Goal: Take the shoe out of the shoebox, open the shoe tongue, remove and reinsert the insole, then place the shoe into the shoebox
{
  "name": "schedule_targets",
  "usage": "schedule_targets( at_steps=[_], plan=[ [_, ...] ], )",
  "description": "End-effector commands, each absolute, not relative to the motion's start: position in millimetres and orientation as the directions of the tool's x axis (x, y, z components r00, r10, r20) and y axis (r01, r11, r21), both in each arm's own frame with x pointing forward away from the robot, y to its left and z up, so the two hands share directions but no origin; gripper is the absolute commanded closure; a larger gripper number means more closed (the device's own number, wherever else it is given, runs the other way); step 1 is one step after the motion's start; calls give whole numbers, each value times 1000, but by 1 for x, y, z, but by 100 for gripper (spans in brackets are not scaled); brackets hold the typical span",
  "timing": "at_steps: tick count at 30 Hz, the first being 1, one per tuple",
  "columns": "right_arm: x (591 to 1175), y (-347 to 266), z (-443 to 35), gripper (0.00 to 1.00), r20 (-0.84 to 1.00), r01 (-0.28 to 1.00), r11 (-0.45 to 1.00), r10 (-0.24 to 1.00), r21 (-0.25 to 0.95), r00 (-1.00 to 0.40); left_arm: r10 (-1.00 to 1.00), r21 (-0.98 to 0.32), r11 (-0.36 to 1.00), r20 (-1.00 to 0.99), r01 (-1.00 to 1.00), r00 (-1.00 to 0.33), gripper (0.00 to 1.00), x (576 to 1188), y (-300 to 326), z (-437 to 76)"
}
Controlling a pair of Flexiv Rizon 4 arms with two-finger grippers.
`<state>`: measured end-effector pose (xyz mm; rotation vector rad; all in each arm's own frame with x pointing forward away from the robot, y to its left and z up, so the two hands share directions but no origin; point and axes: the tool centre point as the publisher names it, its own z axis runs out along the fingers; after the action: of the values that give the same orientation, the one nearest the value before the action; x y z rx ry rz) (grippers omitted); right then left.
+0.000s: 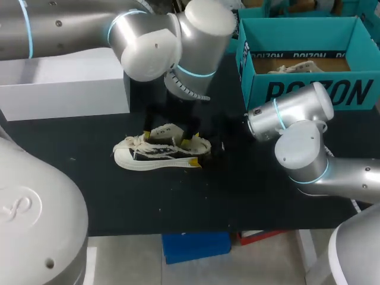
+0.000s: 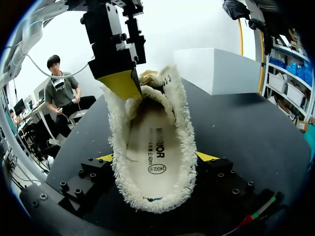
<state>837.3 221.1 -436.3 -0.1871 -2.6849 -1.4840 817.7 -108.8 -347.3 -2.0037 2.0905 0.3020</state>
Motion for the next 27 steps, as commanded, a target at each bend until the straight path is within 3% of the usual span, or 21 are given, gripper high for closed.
schedule_targets(
  at_steps=[1, 11, 12, 13, 14, 15, 17, 27],
  plan=[
    [837, 222, -437, 100, 120, 141, 528, 74, 837, -990, -923, -13, 32, -385, -999, -25, 0, 821, -117, -361],
    [837, 222, -437, 100, 120, 141, 528, 74, 837, -990, -881, -23, 44, -471, -999, -28, 0, 826, -111, -370],
    [837, 222, -437, 100, 120, 141, 528, 74, 837, -990, -878, -25, 49, -477, -998, -31, 7, 826, -110, -370],
    [837, 222, -437, 100, 120, 141, 528, 74, 837, -990, -878, -25, 50, -478, -998, -32, 27, 826, -109, -371],
    [837, 222, -437, 100, 120, 141, 528, 74, 837, -990, -875, -23, 53, -483, -998, -35, 58, 826, -108, -371],
    [837, 222, -437, 100, 120, 141, 528, 74, 837, -990, -872, -26, 56, -489, -998, -36, 74, 826, -107, -371],
    [837, 222, -437, 100, 120, 141, 528, 74, 837, -990, -868, -25, 59, -495, -998, -39, 98, 827, -105, -371],
    [837, 222, -437, 100, 120, 141, 528, 74, 837, -990, -876, -11, 60, -480, -998, -47, 100, 829, -98, -365]
  ],
)
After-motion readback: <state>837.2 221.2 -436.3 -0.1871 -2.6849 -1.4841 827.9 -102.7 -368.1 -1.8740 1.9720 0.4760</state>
